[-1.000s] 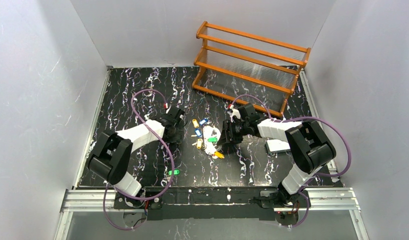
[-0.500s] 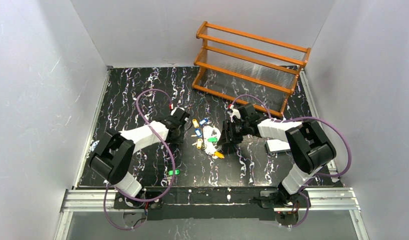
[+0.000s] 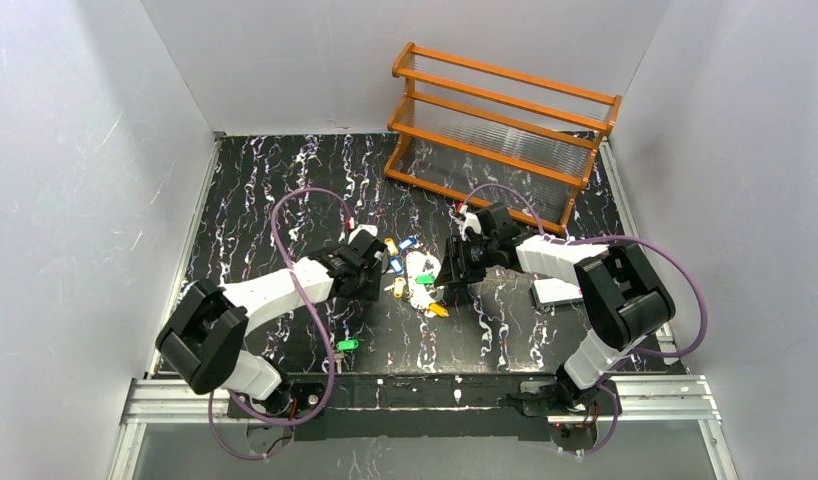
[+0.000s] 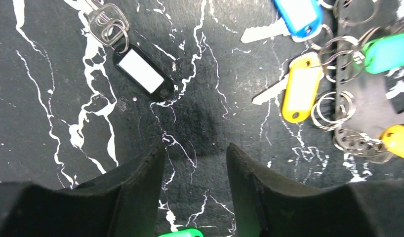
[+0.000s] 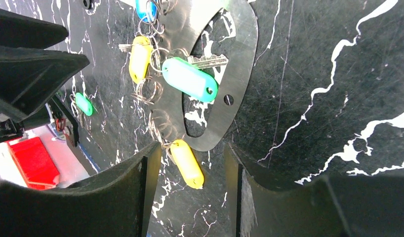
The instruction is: Put the keys on the keyring
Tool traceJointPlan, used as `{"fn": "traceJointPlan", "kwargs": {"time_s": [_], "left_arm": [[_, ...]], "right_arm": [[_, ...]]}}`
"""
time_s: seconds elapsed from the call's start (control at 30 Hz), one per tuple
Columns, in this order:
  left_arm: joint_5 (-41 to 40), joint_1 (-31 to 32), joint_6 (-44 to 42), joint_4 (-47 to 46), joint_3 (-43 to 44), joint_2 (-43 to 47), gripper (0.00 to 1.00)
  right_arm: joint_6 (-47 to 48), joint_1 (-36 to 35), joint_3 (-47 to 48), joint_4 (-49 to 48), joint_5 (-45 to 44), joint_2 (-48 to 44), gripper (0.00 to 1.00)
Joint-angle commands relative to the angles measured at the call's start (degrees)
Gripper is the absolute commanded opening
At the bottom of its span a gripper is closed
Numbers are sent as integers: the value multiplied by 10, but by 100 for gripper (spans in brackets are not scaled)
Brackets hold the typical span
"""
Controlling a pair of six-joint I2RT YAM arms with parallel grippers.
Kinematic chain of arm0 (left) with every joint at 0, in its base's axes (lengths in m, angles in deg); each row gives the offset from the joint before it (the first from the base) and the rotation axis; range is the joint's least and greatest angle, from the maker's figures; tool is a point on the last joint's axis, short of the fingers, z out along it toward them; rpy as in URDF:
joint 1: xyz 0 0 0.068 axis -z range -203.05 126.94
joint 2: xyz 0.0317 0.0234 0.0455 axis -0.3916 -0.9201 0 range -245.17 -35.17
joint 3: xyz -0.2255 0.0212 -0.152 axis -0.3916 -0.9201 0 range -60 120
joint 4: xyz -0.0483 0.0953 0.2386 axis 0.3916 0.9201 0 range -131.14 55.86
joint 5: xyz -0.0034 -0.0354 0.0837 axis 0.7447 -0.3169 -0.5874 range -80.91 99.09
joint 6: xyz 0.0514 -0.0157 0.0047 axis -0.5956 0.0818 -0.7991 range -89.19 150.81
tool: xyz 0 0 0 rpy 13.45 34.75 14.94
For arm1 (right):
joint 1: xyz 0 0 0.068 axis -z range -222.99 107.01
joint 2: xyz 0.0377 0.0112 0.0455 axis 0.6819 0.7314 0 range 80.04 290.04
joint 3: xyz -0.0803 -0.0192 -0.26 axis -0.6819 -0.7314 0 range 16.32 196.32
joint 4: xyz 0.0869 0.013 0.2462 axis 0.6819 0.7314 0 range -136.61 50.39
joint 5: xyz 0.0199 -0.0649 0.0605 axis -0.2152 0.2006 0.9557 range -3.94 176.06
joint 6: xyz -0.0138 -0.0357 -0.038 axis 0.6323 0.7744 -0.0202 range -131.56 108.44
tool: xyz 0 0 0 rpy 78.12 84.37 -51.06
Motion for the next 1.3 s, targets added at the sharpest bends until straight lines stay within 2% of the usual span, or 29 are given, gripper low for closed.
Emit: {"fn": "traceJointPlan", "kwargs": {"time_s": [0.0,0.27,0.63,1.1,1.27], "left_arm": [[-4,-1,8,19,30,43,50],[99,-8,18,-57,33,28,52],[239,-31,72,-230,-54,39,49],[240,-33,71,-299,-143,182,47],[227,-33,69,-303,-161,224,47]], "right_arm": [[13,-2,25,10,-11,-20,58],[32,-2,50,30,-37,-16,59],[37,-30,94,48,-21,30,57],[-22,-135,65,-8,36,73,56],[-35,-141,74,-29,60,88,55]]}}
